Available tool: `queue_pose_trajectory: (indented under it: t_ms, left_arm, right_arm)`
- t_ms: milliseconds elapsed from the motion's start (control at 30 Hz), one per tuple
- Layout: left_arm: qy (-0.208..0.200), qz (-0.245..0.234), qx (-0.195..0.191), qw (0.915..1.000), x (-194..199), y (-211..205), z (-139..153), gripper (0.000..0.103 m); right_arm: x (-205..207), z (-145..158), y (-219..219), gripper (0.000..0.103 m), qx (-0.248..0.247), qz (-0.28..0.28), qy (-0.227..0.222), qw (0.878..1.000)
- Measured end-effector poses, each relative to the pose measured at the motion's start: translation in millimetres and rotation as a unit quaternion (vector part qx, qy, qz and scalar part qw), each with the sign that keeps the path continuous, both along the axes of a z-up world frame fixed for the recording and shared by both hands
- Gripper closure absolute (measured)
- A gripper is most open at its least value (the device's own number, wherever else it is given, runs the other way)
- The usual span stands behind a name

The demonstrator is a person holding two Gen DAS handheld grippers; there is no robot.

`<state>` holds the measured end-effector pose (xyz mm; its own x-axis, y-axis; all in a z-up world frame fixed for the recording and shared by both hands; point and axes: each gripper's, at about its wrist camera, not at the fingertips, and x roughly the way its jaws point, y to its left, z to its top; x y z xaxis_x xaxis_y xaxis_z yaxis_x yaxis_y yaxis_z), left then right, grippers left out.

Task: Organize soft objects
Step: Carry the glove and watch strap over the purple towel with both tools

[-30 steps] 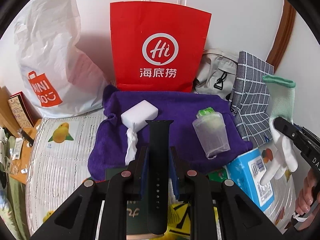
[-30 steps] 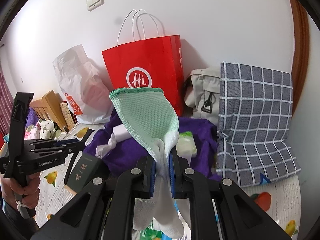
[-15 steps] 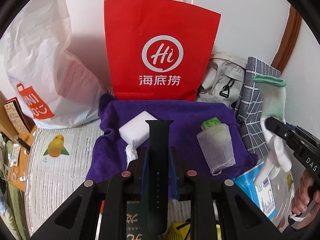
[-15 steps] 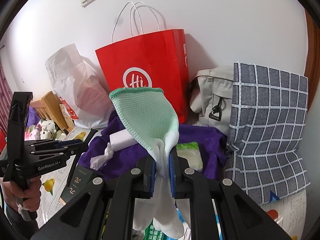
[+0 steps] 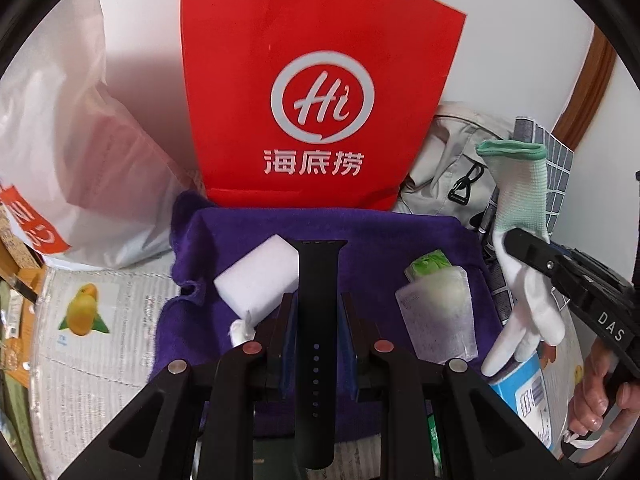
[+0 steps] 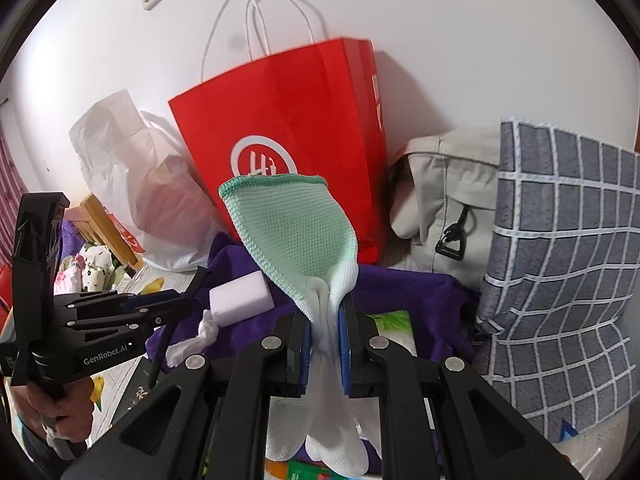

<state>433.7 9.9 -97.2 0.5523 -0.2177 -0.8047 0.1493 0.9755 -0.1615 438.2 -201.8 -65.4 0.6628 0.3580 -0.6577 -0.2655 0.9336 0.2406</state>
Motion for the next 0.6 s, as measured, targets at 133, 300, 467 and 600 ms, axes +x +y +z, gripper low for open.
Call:
queue_pose_trajectory:
  t_ms: [133, 300, 467, 600]
  left_arm:
    - [0.012, 0.003, -0.006, 0.9999, 9.1, -0.6, -12.8, 0.083]
    - [0.019, 0.002, 0.000, 0.9998, 17.2, -1.0, -21.0, 0.083]
    - [0.027, 0.012, -0.005, 0.9995, 23.1, 3.9, -27.8, 0.083]
    - [0.038, 0.016, -0.018, 0.9990, 28.3, 5.0, -35.8, 0.083]
  right_arm:
    - [12.8, -16.1, -1.8, 0.091, 0.001, -0.006, 0.015, 1.000]
    - [23.5, -34.5, 0.7, 0.091, -0.017, -0.001, 0.036, 0.999]
    - [28.5, -45.9, 5.6, 0.091, -0.040, -0.006, 0.039, 0.998]
    - [28.7, -53.4, 10.3, 0.089, -0.052, -0.009, 0.037, 0.998]
